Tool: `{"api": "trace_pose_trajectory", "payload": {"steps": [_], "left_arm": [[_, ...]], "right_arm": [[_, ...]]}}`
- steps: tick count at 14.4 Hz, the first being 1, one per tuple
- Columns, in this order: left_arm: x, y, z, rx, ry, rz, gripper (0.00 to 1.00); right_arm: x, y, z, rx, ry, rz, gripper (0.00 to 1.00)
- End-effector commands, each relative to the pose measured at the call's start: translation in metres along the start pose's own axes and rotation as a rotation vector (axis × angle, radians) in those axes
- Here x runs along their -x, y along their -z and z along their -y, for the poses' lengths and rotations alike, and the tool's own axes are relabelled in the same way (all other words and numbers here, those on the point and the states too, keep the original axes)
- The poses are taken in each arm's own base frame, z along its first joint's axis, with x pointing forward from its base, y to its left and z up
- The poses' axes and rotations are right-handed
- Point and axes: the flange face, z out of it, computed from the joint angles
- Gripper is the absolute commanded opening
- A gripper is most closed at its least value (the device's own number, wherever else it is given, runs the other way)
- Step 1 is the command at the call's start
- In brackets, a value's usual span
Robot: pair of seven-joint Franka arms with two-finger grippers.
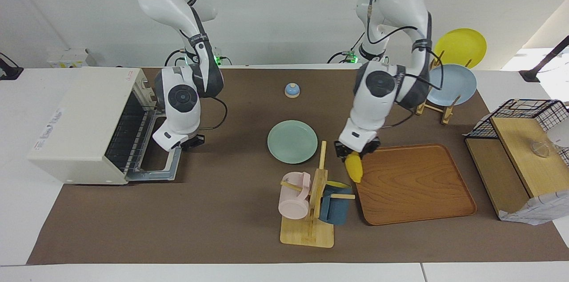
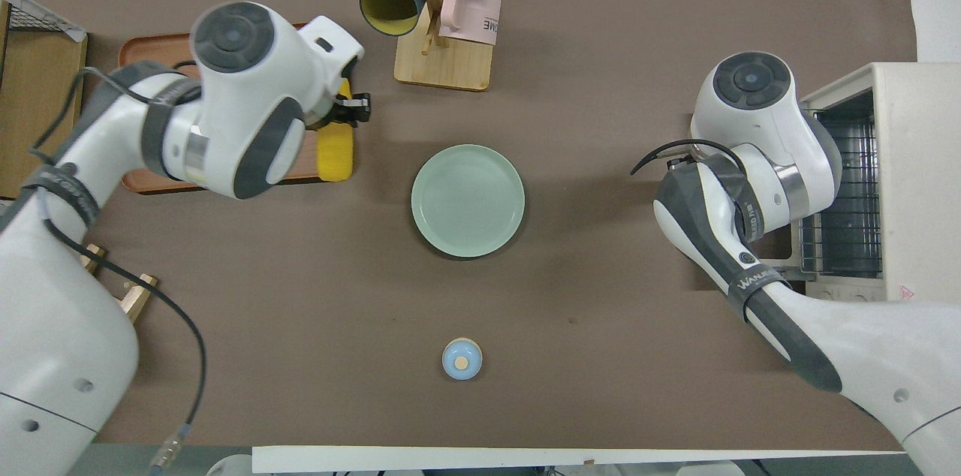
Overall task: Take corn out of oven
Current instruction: 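Place the corn on the wooden tray while the right gripper returns oven-ward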
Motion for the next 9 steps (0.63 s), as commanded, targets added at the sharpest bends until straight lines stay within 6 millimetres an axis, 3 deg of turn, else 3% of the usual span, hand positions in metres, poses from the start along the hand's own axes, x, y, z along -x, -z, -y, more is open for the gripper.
{"api": "trace_pose_trajectory", "payload": {"steps": [1,3,4,5,6,7,8,9], "left_arm": [[-0.009,-0.011,0.052,0.000,-0.054,0.021,0.00],[-0.013,-0.028,0.083,0.003,-0.060,-0.007,0.04],[-0.013,-0.034,0.090,0.005,-0.068,-0.032,0.26],[-0.010,-0.049,0.094,0.007,-0.070,-0.042,0.88],[-0.008,-0.050,0.090,0.007,-0.072,-0.045,1.00],[-0.011,-0.044,0.095,0.002,-0.069,-0.044,1.00],[-0.015,-0.029,0.100,0.000,-0.063,-0.038,1.00],[-0.015,0.004,0.114,-0.010,-0.049,-0.016,1.00]], "right_arm": [[0.001,0.046,-0.059,0.028,0.024,-0.009,0.00],[0.017,0.070,-0.085,0.007,0.034,-0.022,0.01],[0.024,0.076,-0.099,-0.015,0.035,-0.019,0.01],[0.030,0.080,-0.111,-0.030,0.035,-0.018,0.02],[0.035,0.079,-0.122,-0.039,0.040,-0.007,0.03],[0.040,0.080,-0.132,-0.043,0.036,0.000,0.07],[0.044,0.084,-0.141,-0.052,0.024,-0.004,0.21],[0.049,0.096,-0.143,-0.094,0.002,-0.021,0.55]]}}
